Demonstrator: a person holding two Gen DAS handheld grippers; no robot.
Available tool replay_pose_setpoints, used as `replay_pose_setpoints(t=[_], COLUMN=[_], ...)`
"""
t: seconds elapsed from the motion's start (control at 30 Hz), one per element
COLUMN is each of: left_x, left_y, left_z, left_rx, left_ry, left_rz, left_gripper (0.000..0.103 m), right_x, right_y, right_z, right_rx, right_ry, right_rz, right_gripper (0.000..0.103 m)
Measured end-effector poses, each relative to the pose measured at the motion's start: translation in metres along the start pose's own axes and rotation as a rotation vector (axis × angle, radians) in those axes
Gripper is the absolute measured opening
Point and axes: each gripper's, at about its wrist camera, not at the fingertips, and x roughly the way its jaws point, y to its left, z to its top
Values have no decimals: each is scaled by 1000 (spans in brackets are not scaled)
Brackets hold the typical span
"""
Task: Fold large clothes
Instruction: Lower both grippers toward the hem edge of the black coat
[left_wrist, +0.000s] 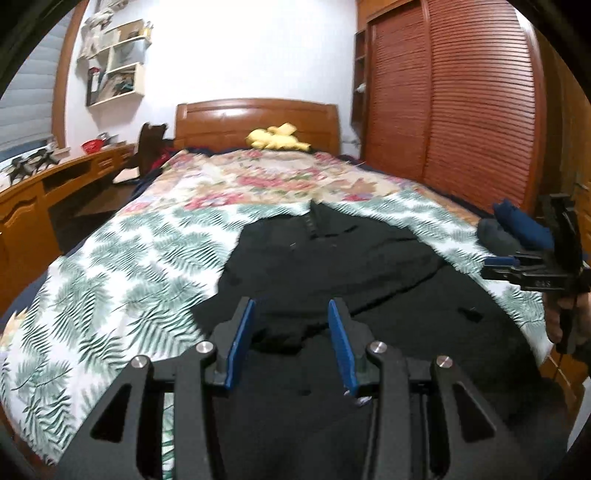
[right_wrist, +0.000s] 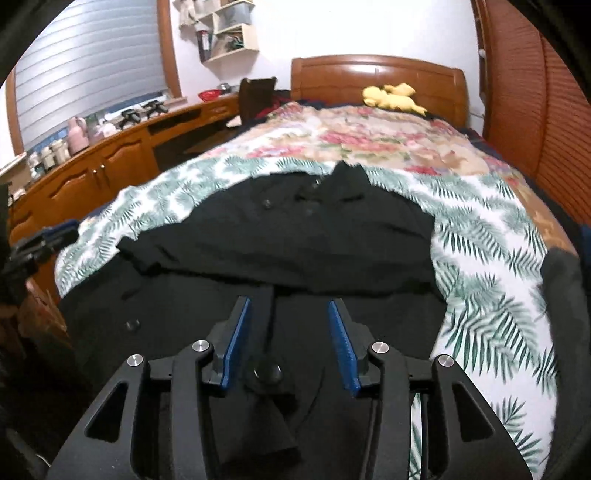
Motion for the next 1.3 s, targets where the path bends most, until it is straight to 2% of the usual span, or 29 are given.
replay_pose_setpoints(t=[0.13,0.23,0.4,0.53,0.6,0.77,0.93,1.13,1.3], left_x=[11,21,36,47,53,74,98,114,119], left_y=[22,33,33,32,32,30,44,48,43], left_z=[-11,-19,-27,-26,-24,-13,-9,-14,-17], left_rx=[-25,-53,-38,-49,-54,-31,-86,-108,-82], left_ry=[51,98,145,169,178,185,230,269,279], left_rz=[55,58,81,72,65,101,126,135,159], left_gripper=[40,40,40,40,40,40,40,40,40], right_x=[21,36,64,80,80,80,76,58,37], right_y=[5,17,32,37,37,32,34,32,33], right_z=[-15,-22,-33,-45,-46,-47,-47,-49,-44], right_rx=[0,-33,-73,-102,-96,-67,-58,-32,-23], right_ry=[21,34,72,83,75,75,76,79,57], right_rz=[-11,-16,-6,-44,-44,-29,-42,-48,-62], right_gripper=[44,44,45,50,51,53,53,53,53])
